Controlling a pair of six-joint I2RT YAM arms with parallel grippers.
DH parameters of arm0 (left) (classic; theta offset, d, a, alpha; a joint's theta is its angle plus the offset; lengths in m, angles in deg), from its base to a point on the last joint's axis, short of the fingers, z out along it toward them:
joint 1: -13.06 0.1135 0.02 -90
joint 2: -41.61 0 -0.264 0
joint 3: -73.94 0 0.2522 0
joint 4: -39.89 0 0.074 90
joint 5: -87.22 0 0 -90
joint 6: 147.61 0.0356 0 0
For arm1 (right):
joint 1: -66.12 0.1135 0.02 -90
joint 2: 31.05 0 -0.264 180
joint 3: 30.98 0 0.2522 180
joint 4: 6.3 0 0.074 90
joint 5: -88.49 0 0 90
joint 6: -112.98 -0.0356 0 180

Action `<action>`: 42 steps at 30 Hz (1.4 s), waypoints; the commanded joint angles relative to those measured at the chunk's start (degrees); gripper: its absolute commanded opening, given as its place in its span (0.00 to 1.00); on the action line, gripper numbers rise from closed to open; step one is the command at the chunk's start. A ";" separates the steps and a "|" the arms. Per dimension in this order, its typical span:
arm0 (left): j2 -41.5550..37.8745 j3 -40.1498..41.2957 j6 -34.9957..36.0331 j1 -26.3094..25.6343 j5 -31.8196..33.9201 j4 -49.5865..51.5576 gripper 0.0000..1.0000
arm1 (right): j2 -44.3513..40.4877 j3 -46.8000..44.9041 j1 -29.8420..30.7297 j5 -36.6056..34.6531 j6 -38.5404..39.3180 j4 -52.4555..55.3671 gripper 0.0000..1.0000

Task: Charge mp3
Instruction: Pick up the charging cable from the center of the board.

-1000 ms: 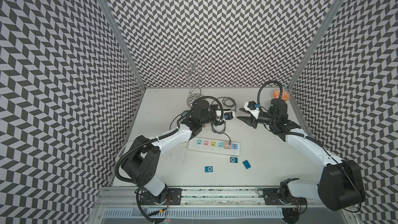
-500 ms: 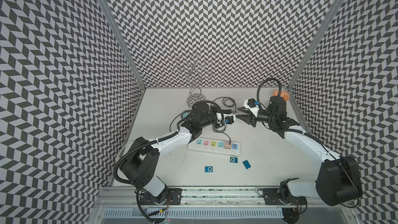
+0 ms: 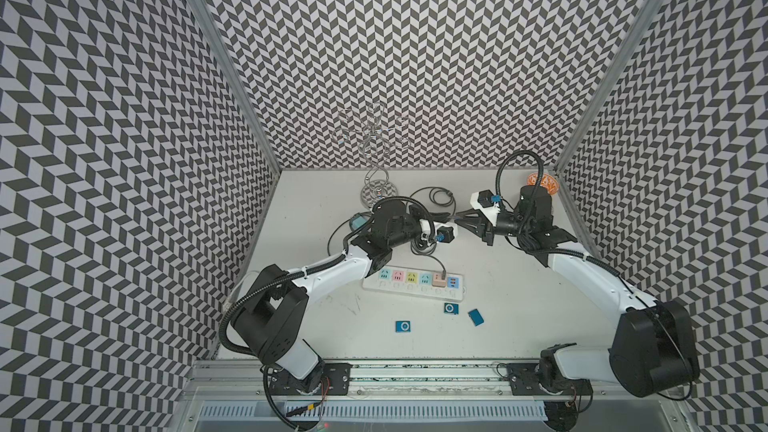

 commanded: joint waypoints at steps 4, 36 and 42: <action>-1.22 0.19 1.41 -0.46 0.93 -0.40 0.00 | -0.72 0.45 0.37 2.45 1.56 -1.94 0.10; 2.81 -8.00 -26.83 8.04 -32.82 6.51 0.42 | -3.63 -2.40 0.49 1.46 8.90 -3.60 0.00; 4.34 -8.94 -27.14 7.56 -33.17 6.54 0.41 | -4.15 -3.46 1.15 1.21 9.16 -3.86 0.00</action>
